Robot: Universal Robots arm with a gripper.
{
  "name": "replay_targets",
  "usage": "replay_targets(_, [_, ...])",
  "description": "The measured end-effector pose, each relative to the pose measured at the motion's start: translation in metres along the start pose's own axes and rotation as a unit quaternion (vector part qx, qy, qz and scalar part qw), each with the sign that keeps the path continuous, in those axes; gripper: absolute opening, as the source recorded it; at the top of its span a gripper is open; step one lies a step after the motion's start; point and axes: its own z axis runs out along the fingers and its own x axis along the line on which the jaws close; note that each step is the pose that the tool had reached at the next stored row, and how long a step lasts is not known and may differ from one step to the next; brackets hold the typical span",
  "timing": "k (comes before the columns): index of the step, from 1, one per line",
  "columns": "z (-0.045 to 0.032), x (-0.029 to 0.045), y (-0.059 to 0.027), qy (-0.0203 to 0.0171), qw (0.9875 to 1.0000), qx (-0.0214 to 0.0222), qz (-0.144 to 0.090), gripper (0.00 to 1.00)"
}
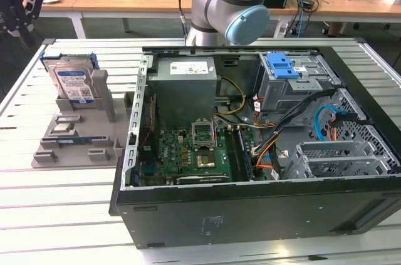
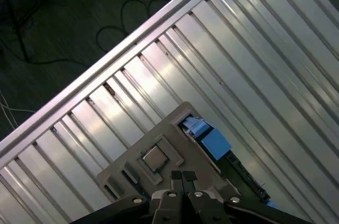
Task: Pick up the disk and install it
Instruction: 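Pick up the disk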
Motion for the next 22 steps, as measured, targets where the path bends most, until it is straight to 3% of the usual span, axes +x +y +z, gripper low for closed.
replay_targets(5, [0.0000, 0.0000, 0.0000, 0.0015, 0.9994, -0.0008, -0.034, 0.11])
replay_targets(10, [0.0000, 0.0000, 0.0000, 0.0031, 0.9976, -0.0016, -0.070, 0.11])
replay_targets(16, [0.0000, 0.0000, 0.0000, 0.0047, 0.9944, -0.0025, -0.106, 0.11])
replay_targets(22, [0.0000, 0.0000, 0.0000, 0.0062, 0.9903, -0.0033, -0.139, 0.11])
